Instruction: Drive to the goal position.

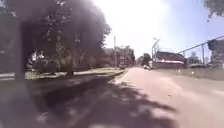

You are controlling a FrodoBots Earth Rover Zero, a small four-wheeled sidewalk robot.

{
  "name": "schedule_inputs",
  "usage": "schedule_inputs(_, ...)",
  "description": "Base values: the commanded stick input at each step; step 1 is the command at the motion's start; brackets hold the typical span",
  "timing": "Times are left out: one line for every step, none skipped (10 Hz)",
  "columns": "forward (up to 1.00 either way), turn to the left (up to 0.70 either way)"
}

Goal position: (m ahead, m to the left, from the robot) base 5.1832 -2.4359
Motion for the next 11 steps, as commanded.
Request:
schedule_inputs(0.7,0.0)
schedule_inputs(0.7,-0.07)
schedule_inputs(0.7,-0.24)
schedule_inputs(0.7,-0.35)
schedule_inputs(0.7,-0.27)
schedule_inputs(0.7,-0.08)
schedule_inputs(0.7,0.0)
schedule_inputs(0.7,0.0)
schedule_inputs(0.7,0.0)
schedule_inputs(0.7,-0.17)
schedule_inputs(0.7,-0.31)
